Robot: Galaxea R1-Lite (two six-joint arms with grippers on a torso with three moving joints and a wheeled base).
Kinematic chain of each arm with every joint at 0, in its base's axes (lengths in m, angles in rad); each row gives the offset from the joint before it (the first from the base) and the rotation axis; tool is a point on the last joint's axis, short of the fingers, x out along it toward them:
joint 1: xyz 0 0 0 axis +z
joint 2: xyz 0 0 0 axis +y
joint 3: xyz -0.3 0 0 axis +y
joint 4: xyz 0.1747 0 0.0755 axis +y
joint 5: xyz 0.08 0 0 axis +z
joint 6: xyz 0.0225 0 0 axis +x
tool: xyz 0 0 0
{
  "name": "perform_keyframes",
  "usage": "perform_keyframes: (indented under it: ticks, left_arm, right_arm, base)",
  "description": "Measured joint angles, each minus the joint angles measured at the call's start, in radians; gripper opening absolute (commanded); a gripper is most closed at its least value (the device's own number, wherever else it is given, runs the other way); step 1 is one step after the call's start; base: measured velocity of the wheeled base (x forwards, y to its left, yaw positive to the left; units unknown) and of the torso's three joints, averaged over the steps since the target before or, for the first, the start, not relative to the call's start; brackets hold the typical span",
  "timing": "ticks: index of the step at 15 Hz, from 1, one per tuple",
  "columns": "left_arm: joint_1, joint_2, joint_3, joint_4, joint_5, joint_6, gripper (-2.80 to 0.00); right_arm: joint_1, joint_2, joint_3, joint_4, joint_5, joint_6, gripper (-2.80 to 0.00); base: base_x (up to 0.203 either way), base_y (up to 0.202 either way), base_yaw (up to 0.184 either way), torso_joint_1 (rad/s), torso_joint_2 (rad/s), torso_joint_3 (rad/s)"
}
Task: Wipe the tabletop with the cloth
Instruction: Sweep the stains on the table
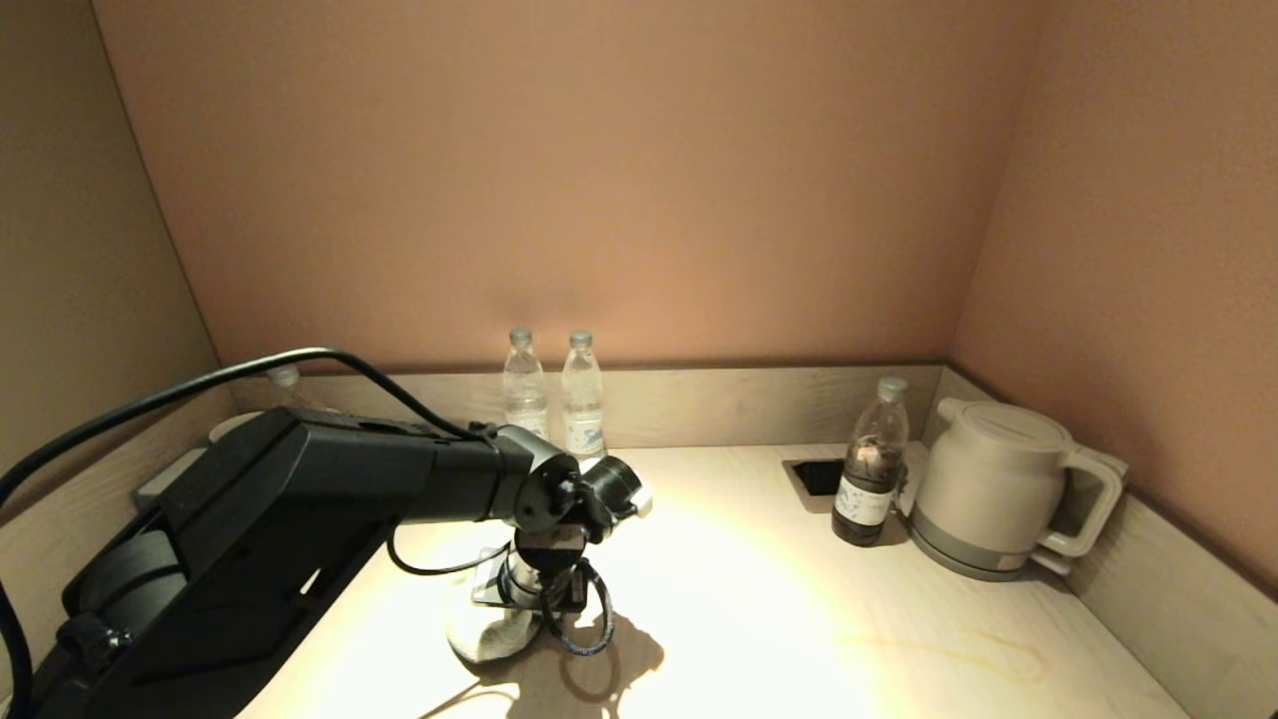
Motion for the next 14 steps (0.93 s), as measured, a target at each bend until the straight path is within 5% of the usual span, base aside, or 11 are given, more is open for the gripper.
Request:
perform_keyframes:
  ticks: [7,14]
  left_arm:
    - [0.123,0.005,0.057,0.003,0.017,0.006,-2.80]
    - [0.149,0.082,-0.052,-0.023,0.019,0.088,-2.80]
  right_arm:
    - [-0.001,0.000,0.000,0.000,0.001,0.000,-2.80]
    - [-0.001,0.000,0.000,-0.001,0.000,-0.001,-2.80]
  base:
    - [0.000,0.000,0.000,0.000,0.00,0.000]
    - [0.000,0.000,0.000,0.000,0.00,0.000]
